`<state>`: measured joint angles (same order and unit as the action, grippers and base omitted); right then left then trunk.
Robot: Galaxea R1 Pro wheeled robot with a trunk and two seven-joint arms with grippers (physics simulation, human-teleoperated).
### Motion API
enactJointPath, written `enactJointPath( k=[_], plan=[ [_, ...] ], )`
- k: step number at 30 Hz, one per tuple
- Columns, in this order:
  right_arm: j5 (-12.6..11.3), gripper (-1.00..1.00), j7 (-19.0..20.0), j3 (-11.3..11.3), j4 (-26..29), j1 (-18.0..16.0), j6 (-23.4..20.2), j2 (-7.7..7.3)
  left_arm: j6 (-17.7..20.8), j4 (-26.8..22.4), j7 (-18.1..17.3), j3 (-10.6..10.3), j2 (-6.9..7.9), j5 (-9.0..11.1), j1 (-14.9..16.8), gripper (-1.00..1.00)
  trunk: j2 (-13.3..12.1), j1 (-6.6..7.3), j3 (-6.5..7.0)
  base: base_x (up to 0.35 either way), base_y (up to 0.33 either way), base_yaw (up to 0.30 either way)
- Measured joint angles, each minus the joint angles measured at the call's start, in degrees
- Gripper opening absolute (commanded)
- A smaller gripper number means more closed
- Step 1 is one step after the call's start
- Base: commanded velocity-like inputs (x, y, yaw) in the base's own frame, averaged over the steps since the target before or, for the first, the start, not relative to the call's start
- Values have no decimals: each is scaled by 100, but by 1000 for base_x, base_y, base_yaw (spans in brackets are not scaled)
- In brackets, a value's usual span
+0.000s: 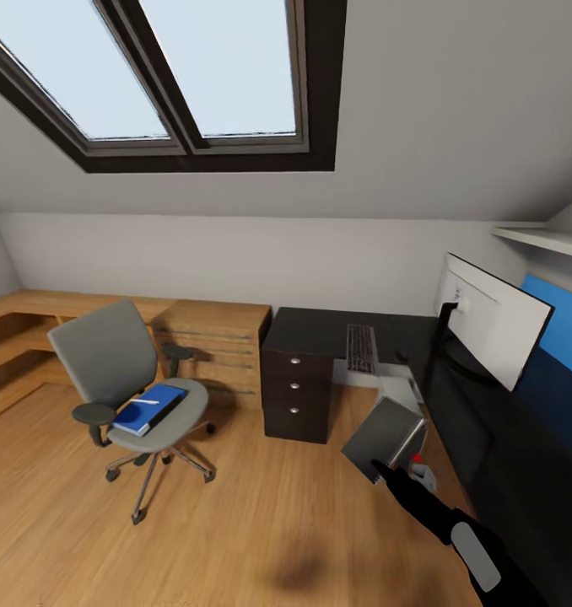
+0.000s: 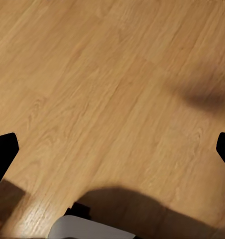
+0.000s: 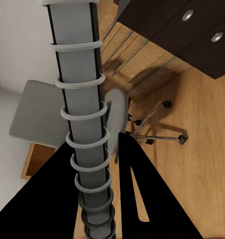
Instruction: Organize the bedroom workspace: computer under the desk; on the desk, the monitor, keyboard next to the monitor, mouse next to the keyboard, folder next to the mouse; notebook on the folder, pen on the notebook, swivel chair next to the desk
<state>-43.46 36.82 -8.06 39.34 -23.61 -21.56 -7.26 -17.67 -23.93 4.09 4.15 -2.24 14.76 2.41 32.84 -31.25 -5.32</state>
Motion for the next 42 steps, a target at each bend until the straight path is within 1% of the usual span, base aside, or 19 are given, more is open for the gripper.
enactJointPath(
  k=[5, 11, 35, 42],
  plan=[
    [2, -100, 5, -6, 0, 0, 3, 4, 0, 2, 0, -4, 0, 1, 0, 100, 0, 0, -22, 0, 0, 238],
    [-6, -100, 20, -11, 2, 1, 6, 1, 0, 2, -2, -6, -4, 1, 2, 100, 0, 0, -35, 0, 0, 86],
    [0, -100, 29, -19, -8, 1, 13, -30, 10, 2, -30, -22, -18, -7, 2, 100, 0, 0, -38, 0, 1, 5],
    [4, -100, 34, -17, -69, 2, 18, -38, 15, 8, -39, -22, -24, -9, 1, 100, 0, 1, -39, 72, 161, 0]
  ],
)
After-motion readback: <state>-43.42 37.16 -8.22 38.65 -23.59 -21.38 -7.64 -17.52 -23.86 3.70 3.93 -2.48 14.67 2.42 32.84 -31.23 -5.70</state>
